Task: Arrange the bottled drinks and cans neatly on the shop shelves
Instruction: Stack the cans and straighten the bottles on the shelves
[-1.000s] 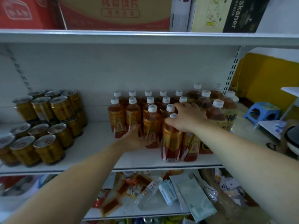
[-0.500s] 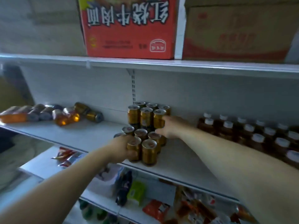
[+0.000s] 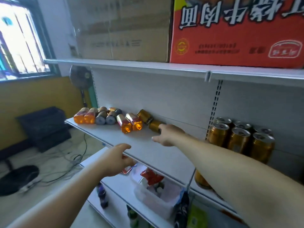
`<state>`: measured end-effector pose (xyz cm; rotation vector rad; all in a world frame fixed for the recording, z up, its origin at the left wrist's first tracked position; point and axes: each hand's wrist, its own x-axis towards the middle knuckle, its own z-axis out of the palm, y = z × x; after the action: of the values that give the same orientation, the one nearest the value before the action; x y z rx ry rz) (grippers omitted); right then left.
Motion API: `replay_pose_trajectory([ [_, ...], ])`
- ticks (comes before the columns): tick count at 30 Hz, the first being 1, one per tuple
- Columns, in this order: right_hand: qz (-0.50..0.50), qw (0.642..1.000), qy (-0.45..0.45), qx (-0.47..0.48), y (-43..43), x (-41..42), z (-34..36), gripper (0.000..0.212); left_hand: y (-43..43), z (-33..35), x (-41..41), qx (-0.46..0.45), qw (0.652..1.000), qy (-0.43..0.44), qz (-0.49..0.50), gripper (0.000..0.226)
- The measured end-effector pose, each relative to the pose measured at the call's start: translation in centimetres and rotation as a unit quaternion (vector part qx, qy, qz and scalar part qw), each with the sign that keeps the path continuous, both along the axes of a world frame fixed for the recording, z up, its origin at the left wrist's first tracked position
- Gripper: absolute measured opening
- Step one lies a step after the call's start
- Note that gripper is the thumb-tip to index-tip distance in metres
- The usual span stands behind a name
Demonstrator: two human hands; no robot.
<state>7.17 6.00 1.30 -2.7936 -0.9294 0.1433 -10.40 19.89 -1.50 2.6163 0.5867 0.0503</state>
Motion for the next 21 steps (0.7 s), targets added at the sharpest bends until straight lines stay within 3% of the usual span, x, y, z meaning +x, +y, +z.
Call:
replay_pose_trajectory([
  [7,-0.015,0.999,0.015,0.031,8.3,7.6,-3.6,0.064,6.8,-2.9,6.2,0.003,1.0,0.021,0.019,0.064],
  [12,-0.046,0.996,0.036,0.071,13.9,14.5,-4.8,0.069,12.6,-3.3,13.2,-0.051,0.996,0.049,0.05,0.064],
  [18,-0.03,0.996,0.03,0.075,19.6,19.1,-7.0,0.083,18.8,-3.8,20.1,-0.088,0.992,-0.012,0.087,0.061],
  [21,-0.056,0.997,0.008,0.049,21.4,20.1,-8.6,0.091,21.4,-5.6,23.5,-0.173,0.972,-0.034,0.154,0.076],
])
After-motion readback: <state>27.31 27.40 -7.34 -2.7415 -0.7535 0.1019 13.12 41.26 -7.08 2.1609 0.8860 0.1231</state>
